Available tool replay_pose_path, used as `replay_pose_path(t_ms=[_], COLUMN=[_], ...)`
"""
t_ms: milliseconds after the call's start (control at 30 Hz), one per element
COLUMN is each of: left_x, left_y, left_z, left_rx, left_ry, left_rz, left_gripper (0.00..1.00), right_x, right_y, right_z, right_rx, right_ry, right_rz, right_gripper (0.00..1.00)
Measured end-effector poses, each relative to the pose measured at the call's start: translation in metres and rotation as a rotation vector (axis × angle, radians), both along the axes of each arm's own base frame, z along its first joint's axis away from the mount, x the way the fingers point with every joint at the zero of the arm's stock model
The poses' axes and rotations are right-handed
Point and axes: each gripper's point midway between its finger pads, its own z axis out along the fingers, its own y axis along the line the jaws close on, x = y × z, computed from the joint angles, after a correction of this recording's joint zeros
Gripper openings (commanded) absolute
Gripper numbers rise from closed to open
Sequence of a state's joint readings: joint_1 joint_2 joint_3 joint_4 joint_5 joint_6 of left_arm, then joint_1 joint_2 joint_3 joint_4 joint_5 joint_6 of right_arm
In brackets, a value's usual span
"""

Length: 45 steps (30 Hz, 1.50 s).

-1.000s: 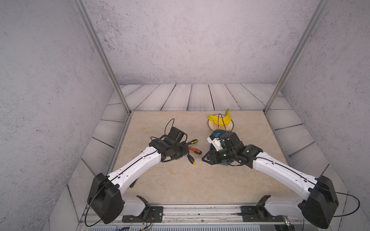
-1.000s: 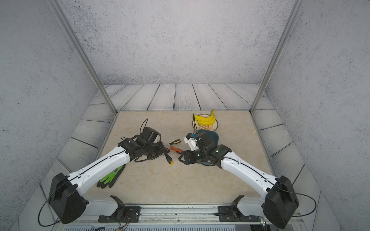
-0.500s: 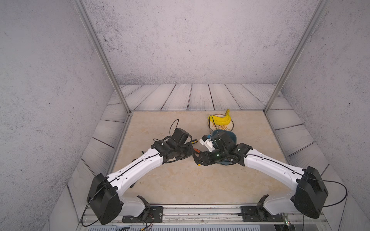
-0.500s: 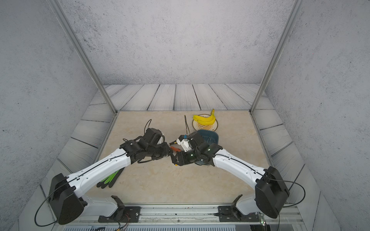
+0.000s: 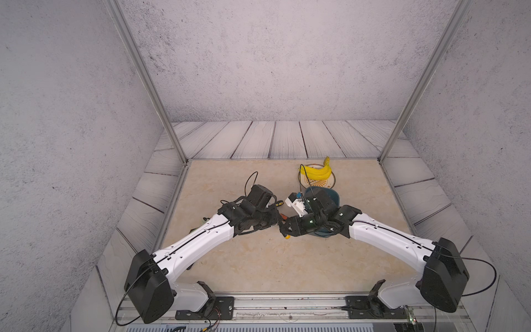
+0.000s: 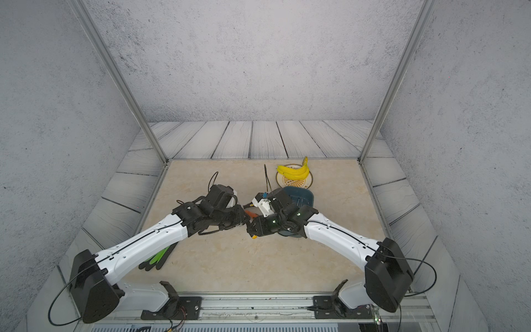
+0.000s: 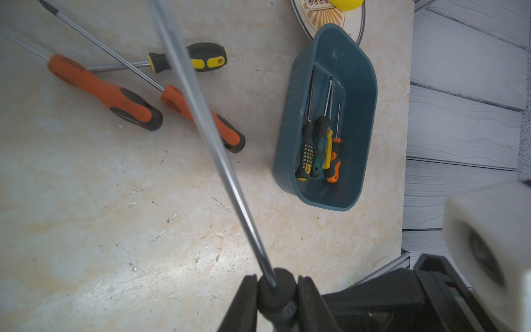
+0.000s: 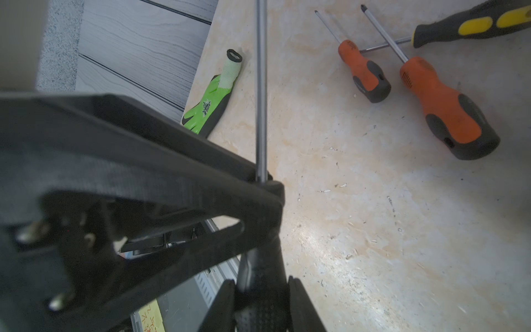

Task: Put the screwdriver on the desktop into the storage box
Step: Pick up the screwdriver from the center of the board, then place the screwdriver in the storage box.

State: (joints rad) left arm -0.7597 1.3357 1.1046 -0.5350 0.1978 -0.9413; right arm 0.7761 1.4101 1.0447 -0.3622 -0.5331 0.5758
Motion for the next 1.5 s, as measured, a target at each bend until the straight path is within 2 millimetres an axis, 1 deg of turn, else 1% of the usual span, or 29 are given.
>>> replay_pose_path(t_ms=[33, 100, 167, 233, 333, 367, 433, 533, 667, 800, 900, 1033, 1100, 1300, 1400, 1500], left_x=[0.0, 0.001, 0.003, 0.004, 0.007, 0.008, 0.008, 0.005, 0.003, -0.001, -0.004, -0.007, -0.008, -0.012, -0.015, -0.016], left_y=[0.0, 0.001, 0.002, 0.004, 0.01, 0.012, 0.018, 0.027, 0.034, 0.039, 0.041, 0.043, 0.044, 0.048, 0.051, 0.052], left_z=[0.0, 0.002, 0.007, 0.014, 0.027, 0.032, 0.039, 0.047, 0.052, 0.042, 0.031, 0.021, 0.017, 0.007, 0.003, -0.002], left_rx=[0.001, 0.005, 0.002, 0.0, 0.004, 0.005, 0.013, 0.024, 0.029, 0.043, 0.057, 0.068, 0.071, 0.079, 0.083, 0.086], left_ry=[-0.001, -0.014, -0.028, -0.048, -0.093, -0.109, -0.137, -0.166, -0.185, -0.169, -0.148, -0.125, -0.117, -0.099, -0.091, -0.081], left_rz=[0.0, -0.002, 0.008, 0.018, 0.03, 0.034, 0.045, 0.057, 0.071, 0.078, 0.078, 0.081, 0.083, 0.091, 0.094, 0.099], left_gripper=[0.37, 0.52, 0.61, 0.65, 0.67, 0.7, 0.71, 0.71, 0.71, 0.71, 0.71, 0.71, 0.71, 0.71, 0.71, 0.7], right_x=[0.0, 0.001, 0.004, 0.006, 0.012, 0.015, 0.02, 0.029, 0.046, 0.062, 0.069, 0.074, 0.079, 0.094, 0.095, 0.097], right_y=[0.0, -0.002, -0.006, -0.01, -0.017, -0.021, -0.029, -0.05, -0.09, -0.133, -0.155, -0.171, -0.177, -0.19, -0.195, -0.2], right_z=[0.0, -0.002, -0.007, -0.01, -0.015, -0.017, -0.021, -0.025, -0.026, -0.034, -0.041, -0.05, -0.059, -0.087, -0.1, -0.108], right_rx=[-0.001, -0.017, -0.043, -0.065, -0.095, -0.108, -0.129, -0.152, -0.183, -0.243, -0.306, -0.382, -0.432, -0.566, -0.614, -0.656], right_ry=[-0.001, -0.004, -0.004, -0.004, -0.002, -0.002, 0.002, 0.012, 0.022, 0.037, 0.033, 0.017, 0.021, 0.059, 0.078, 0.092], right_rz=[-0.001, -0.013, -0.034, -0.056, -0.095, -0.112, -0.146, -0.22, -0.369, -0.524, -0.595, -0.641, -0.658, -0.68, -0.687, -0.693], right_gripper=[0.12, 0.12, 0.11, 0.11, 0.11, 0.11, 0.11, 0.11, 0.11, 0.11, 0.11, 0.11, 0.11, 0.12, 0.13, 0.15])
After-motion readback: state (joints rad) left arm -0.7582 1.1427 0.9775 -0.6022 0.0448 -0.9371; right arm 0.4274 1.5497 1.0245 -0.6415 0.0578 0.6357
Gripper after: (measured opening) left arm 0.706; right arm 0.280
